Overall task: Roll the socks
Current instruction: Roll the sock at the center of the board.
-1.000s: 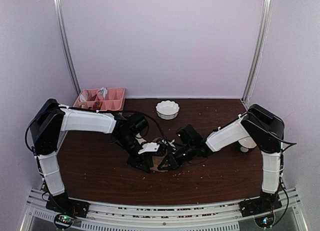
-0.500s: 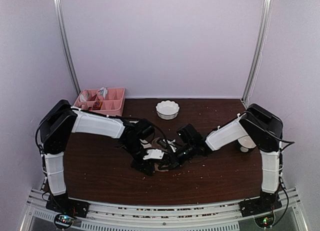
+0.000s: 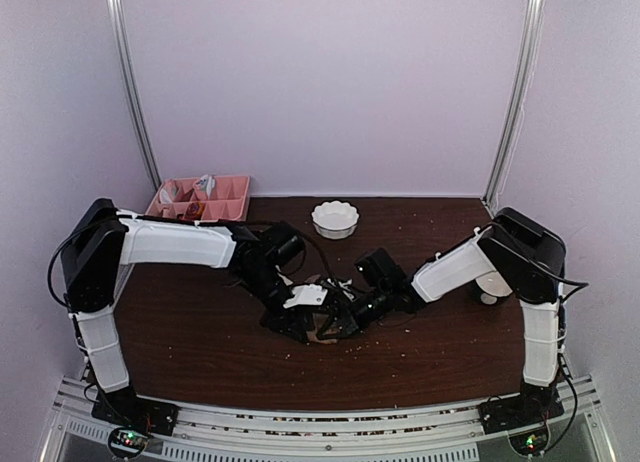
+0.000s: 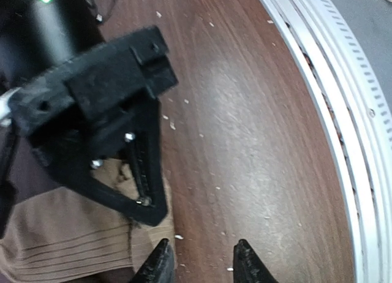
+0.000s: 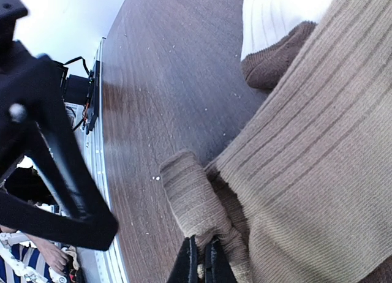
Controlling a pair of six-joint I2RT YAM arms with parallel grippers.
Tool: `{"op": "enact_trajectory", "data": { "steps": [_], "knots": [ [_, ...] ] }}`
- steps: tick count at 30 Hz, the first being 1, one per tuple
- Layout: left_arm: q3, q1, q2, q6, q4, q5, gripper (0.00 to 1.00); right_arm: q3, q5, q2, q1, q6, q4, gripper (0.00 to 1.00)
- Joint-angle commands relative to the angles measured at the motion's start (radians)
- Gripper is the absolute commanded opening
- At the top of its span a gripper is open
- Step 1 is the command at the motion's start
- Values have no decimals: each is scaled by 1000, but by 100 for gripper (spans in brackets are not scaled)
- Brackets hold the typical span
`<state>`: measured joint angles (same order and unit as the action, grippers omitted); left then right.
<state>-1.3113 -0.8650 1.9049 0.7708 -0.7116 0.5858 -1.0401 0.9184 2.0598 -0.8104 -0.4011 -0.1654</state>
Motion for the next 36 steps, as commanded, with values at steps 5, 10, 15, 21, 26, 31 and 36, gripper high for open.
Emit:
{"op": "enact_trajectory", "data": {
  "steps": [5, 10, 15, 21, 26, 31, 36],
  "knots": [
    [80, 3, -6, -61, 235, -125, 35, 89, -73, 86, 8, -82, 118, 0],
    [53, 1, 46, -59, 250, -161, 35, 92, -69, 87, 7, -92, 109, 0],
    [20, 1, 79, -68, 238, -160, 29, 96, -69, 84, 10, -101, 96, 0],
    [27, 1, 85, -82, 227, -146, 14, 107, -76, 75, 13, -113, 79, 0],
    [25, 1, 93, -98, 192, -118, 0, 123, -86, 55, 16, -140, 23, 1],
    [-2, 20, 138, -128, 134, -96, 0, 160, -118, 6, 16, -148, -34, 19],
    [-76, 73, 226, -162, 26, -26, 0, 219, -174, -86, 21, -118, -49, 25]
  ]
}}
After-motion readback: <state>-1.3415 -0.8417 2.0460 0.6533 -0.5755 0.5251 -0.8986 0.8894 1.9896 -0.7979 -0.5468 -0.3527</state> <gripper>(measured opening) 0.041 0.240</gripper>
